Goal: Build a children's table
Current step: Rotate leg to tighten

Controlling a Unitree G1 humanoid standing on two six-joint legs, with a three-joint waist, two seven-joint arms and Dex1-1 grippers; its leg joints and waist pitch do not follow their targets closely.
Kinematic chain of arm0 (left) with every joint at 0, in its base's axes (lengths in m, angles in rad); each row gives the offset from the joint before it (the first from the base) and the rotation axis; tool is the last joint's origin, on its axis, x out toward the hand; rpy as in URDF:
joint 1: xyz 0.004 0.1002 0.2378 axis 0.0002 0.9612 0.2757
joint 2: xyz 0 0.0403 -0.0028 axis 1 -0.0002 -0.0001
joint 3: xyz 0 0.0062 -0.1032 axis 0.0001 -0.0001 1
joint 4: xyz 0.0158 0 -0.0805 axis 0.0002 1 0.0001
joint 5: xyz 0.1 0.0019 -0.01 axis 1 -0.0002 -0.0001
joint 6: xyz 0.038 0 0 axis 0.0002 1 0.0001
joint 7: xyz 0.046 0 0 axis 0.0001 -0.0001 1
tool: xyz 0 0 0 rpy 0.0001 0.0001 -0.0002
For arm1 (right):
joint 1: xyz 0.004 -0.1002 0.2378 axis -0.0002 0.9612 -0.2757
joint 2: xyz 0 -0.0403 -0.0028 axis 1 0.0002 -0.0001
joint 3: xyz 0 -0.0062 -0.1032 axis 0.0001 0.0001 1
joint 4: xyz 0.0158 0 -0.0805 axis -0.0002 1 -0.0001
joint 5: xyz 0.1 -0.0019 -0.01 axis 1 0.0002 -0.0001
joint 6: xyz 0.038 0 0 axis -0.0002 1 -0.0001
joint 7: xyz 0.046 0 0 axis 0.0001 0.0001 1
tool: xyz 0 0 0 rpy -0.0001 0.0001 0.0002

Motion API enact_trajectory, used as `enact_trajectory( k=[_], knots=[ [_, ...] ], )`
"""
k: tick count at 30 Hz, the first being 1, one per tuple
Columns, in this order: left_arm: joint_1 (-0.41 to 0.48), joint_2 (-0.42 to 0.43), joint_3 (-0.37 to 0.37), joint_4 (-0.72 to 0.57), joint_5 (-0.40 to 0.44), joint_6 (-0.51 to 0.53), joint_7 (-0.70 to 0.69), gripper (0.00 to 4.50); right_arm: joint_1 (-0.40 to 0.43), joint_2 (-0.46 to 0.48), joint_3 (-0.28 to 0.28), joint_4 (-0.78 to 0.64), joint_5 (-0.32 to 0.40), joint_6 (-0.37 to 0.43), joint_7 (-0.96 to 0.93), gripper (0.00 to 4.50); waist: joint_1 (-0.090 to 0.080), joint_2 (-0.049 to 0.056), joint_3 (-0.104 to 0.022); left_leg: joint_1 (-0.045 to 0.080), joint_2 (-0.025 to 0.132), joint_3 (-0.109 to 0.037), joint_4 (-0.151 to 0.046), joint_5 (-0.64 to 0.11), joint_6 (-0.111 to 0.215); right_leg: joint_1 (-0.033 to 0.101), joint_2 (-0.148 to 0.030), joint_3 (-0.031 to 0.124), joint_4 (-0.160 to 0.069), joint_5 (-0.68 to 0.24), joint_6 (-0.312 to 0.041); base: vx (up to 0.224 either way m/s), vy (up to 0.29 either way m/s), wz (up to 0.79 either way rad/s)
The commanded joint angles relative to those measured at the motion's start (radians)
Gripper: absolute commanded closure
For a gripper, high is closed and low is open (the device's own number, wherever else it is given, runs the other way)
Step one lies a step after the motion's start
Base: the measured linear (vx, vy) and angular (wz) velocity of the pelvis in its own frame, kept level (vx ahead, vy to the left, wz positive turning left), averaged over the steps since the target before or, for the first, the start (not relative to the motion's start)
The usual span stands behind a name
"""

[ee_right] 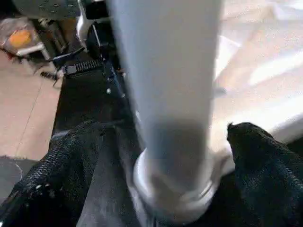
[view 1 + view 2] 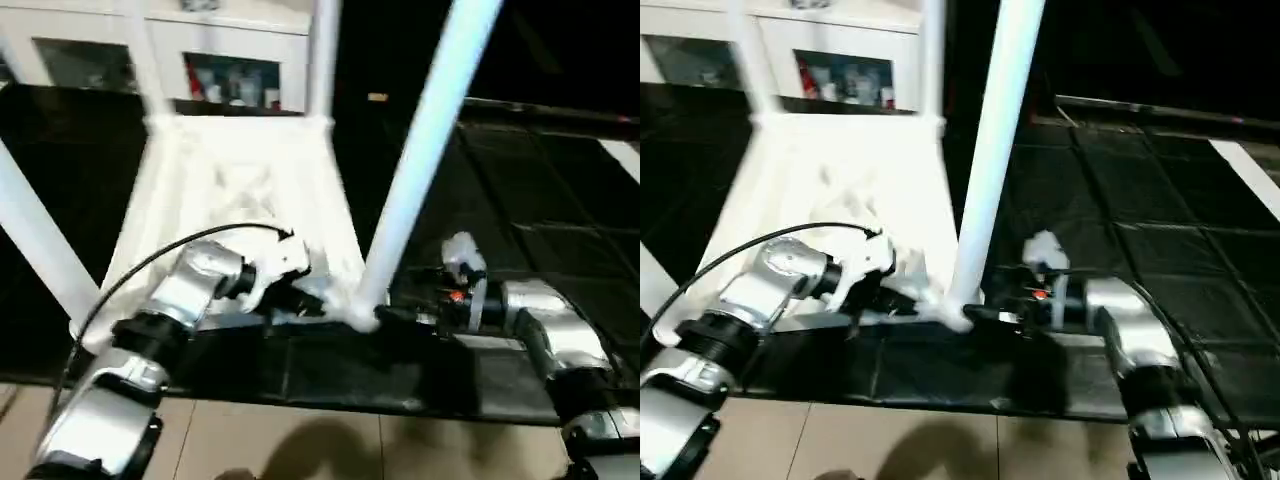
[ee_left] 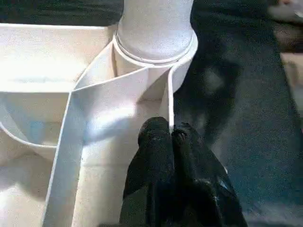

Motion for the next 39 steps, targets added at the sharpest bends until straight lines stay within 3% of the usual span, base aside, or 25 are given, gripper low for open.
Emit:
enact_trajectory(
  k=[1,3,5,11,15,22,25,31,33,36,39],
  knots=[
    [-0.013,-0.006,-0.055,-0.021,0.006,-0.037,-0.068,4.5,-0.023,-0.007,0.018,0.03,-0.021,-0.034,0.032,0.04,-0.004,0.002,-0.062,0.018,0.073,-0.027,-0.062,-0.159,0.055,0.043,-0.12,0.076,-0.079,-0.297,-0.155,0.0,0.0,0.0],
    [-0.017,-0.003,-0.062,-0.016,0.008,-0.052,-0.084,4.5,-0.033,-0.004,0.028,0.043,-0.022,-0.034,0.053,0.19,0.002,0.003,-0.061,0.024,0.075,-0.025,-0.063,-0.165,0.051,0.04,-0.119,0.078,-0.08,-0.291,-0.159,0.0,0.0,0.0],
    [-0.018,-0.002,-0.066,-0.013,0.006,-0.064,-0.099,4.5,-0.039,-0.002,0.035,0.049,-0.019,-0.025,0.073,0.19,0.003,0.003,-0.063,0.019,0.078,-0.026,-0.064,-0.157,0.05,0.044,-0.119,0.078,-0.073,-0.262,-0.166,0.0,0.0,0.0],
    [-0.014,0.008,-0.074,-0.023,0.002,-0.087,-0.153,4.5,-0.052,-0.012,0.09,0.072,-0.04,-0.044,0.154,0.79,0.003,0.002,-0.065,0.012,0.074,-0.027,-0.061,-0.142,0.056,0.049,-0.121,0.076,-0.072,-0.262,-0.156,0.0,0.0,0.0],
    [-0.018,0.012,-0.08,-0.016,0.0,-0.098,-0.158,4.5,-0.064,-0.012,0.101,0.099,-0.044,-0.06,0.17,1.23,0.003,0.002,-0.065,0.013,0.074,-0.028,-0.061,-0.148,0.054,0.048,-0.121,0.076,-0.074,-0.282,-0.151,0.0,0.0,0.0],
    [-0.024,0.012,-0.08,-0.002,0.005,-0.109,-0.16,4.5,-0.075,-0.005,0.103,0.119,-0.042,-0.065,0.177,1.85,0.002,0.005,-0.067,0.013,0.075,-0.028,-0.061,-0.141,0.053,0.05,-0.119,0.076,-0.068,-0.239,-0.17,0.0,0.0,0.0],
    [-0.028,0.009,-0.077,0.01,0.017,-0.106,-0.139,4.5,-0.073,0.0,0.103,0.121,-0.038,-0.061,0.183,1.96,0.002,0.008,-0.067,0.012,0.075,-0.029,-0.061,-0.145,0.054,0.05,-0.119,0.075,-0.07,-0.246,-0.166,0.0,0.0,0.0],
    [-0.036,-0.007,-0.063,0.036,0.025,-0.056,-0.07,4.5,-0.037,0.015,0.098,0.065,-0.001,-0.013,0.177,2.35,0.003,0.007,-0.065,0.015,0.075,-0.028,-0.061,-0.162,0.046,0.048,-0.119,0.076,-0.074,-0.277,-0.16,0.0,0.0,0.0],
    [-0.032,-0.02,-0.05,0.027,0.021,-0.019,-0.029,4.5,-0.012,0.026,0.098,0.024,0.011,0.029,0.151,2.41,0.007,0.011,-0.062,0.023,0.077,-0.028,-0.063,-0.184,0.04,0.043,-0.12,0.077,-0.079,-0.3,-0.158,0.0,0.0,0.0],
    [-0.03,-0.071,-0.013,0.009,0.013,0.077,0.089,4.5,0.008,0.078,0.086,0.006,-0.044,0.037,-0.061,2.43,-0.002,0.011,-0.058,0.025,0.079,-0.033,-0.068,-0.212,0.012,0.042,-0.124,0.077,-0.082,-0.344,-0.153,0.0,0.0,0.0],
    [-0.03,-0.105,0.009,0.004,0.004,0.124,0.15,4.5,0.011,0.112,0.076,0.0,-0.084,0.064,-0.204,2.5,-0.021,0.003,-0.055,0.017,0.064,-0.039,-0.067,-0.234,0.002,0.049,-0.127,0.07,-0.102,-0.492,-0.094,0.0,0.0,0.0]
  ],
)
